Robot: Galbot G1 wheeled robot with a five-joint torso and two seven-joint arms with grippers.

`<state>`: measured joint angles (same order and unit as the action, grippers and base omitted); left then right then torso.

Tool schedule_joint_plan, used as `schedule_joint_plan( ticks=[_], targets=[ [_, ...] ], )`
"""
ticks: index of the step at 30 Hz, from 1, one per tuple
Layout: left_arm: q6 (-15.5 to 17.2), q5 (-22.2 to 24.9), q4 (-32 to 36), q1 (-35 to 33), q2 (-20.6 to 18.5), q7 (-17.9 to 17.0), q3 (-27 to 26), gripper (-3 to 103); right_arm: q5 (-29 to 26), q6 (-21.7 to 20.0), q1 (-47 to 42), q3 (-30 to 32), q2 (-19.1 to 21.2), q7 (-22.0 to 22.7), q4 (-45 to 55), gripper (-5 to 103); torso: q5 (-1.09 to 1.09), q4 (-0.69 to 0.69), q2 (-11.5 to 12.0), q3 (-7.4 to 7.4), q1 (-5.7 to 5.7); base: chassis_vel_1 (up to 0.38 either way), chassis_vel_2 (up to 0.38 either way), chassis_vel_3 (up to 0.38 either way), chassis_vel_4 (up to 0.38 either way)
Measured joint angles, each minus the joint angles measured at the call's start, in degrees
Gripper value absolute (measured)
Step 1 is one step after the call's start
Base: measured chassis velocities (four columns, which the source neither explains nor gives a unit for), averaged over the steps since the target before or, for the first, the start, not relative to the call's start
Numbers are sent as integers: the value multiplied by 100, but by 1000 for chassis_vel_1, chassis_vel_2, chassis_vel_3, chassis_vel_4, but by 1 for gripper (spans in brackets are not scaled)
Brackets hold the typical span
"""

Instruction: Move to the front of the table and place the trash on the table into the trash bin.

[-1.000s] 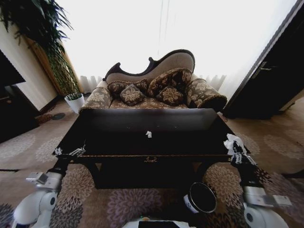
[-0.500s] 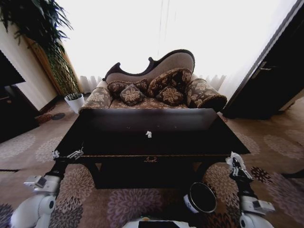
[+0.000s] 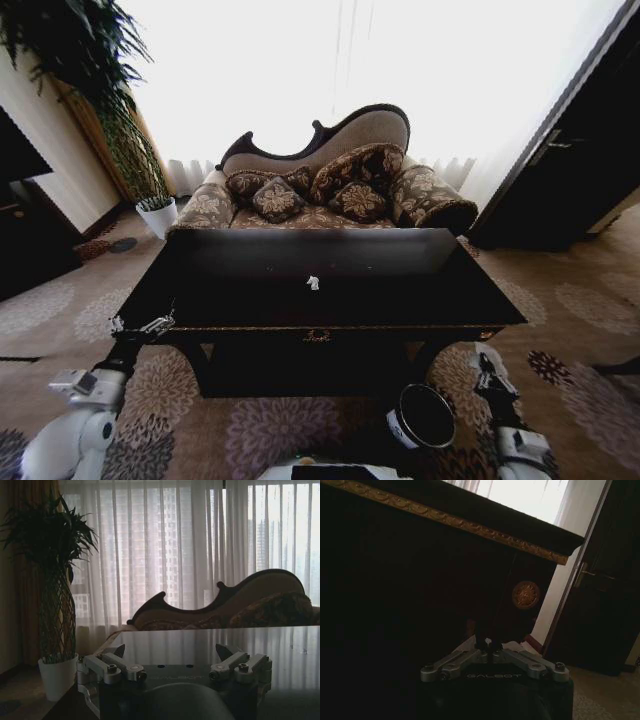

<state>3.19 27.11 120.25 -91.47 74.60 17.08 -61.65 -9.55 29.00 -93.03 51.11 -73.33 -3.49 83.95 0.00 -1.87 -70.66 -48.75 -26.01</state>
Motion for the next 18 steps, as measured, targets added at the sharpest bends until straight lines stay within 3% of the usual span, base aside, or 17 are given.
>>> schedule_joint_plan(
  ticks=[10,18],
  targets=[
    [2,8,18,-34,22,0,-46,100,454,-70,773,-610,146,160,-1721,0,-1,1,0,0,0,0,0,0,0],
    [2,10,62,-70,33,0,-110,100,391,-450,1291,-1316,353,202,-3212,0,-1,1,0,0,0,0,0,0,0]
  ],
)
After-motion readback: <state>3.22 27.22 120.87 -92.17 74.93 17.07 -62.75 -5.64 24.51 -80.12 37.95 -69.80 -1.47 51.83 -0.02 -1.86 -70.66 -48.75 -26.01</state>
